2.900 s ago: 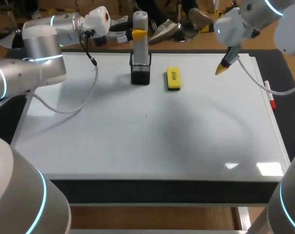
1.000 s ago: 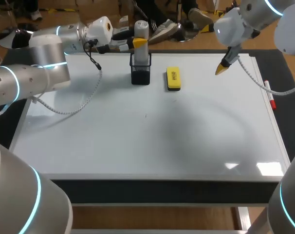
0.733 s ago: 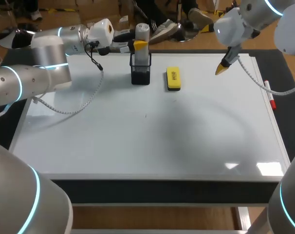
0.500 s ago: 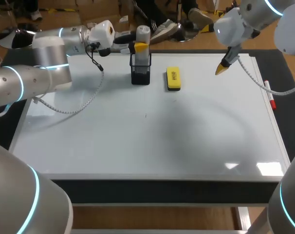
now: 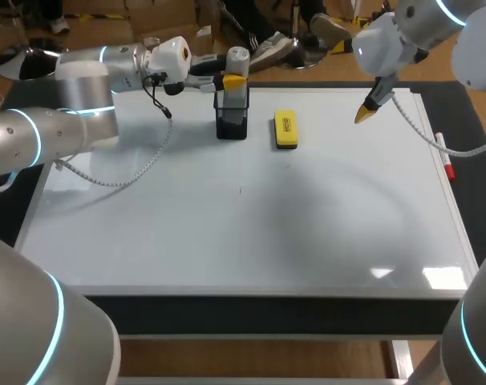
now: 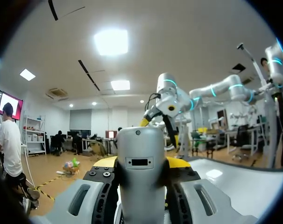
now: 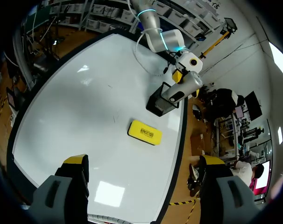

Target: Pick up the inspection probe, press it on each red-marked spot on the whiteboard one by one, put down the probe, pick up the eraser, and wipe off all the red marks.

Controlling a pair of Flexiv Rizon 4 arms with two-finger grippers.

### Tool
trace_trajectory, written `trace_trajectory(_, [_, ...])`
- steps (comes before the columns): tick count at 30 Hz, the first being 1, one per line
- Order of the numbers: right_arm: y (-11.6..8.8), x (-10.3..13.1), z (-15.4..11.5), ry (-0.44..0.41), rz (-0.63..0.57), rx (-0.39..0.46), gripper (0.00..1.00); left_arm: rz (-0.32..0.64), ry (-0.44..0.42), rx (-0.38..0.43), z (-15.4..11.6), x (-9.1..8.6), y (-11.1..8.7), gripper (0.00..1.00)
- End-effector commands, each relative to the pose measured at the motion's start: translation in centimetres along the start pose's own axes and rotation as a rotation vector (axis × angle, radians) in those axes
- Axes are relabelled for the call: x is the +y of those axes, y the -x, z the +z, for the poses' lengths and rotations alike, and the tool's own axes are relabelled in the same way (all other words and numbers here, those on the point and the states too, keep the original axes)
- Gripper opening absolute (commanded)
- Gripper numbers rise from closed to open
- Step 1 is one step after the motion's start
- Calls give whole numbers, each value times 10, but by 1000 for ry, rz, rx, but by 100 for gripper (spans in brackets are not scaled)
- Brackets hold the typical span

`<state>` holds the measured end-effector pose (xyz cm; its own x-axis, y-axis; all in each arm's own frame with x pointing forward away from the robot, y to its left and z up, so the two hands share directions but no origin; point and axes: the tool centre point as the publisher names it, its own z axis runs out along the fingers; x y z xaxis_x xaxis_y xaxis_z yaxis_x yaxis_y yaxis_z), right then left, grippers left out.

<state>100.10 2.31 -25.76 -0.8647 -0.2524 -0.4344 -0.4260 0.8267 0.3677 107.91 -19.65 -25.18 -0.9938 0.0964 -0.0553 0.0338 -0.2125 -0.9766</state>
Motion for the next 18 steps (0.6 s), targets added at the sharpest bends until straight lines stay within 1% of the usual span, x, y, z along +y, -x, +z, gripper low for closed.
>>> trace_trajectory(1, [0,0,0,-3,-1,3,100,-3,1,-1,0,1,1,0])
trace_trajectory(6, [0,0,0,-3,-1,3,100,-8,12,-1,0,2,0,0])
trace_trajectory(7, [0,0,0,-3,-1,3,100,-7,13,0,1,1,-1,7])
trace_trajectory(8, [0,0,0,-3,-1,3,100,-7,15,0,1,1,-2,20])
trace_trajectory(9, [0,0,0,-3,-1,3,100,-6,17,1,2,0,-2,38])
trace_trajectory(10, [0,0,0,-3,-1,3,100,-6,19,1,2,0,-2,49])
trace_trajectory(11, [0,0,0,-3,-1,3,100,-5,20,2,2,0,-2,66])
trace_trajectory(12, [0,0,0,-3,-1,3,100,-4,25,2,1,0,-2,74])
trace_trajectory(13, [0,0,0,-3,-1,3,100,-3,29,2,1,-1,-2,89])
trace_trajectory(14, [0,0,0,-3,-1,3,100,-3,33,3,1,-1,-2,100])
trace_trajectory(18, [0,0,0,-3,-1,3,100,4,52,-3,1,-4,-3,100])
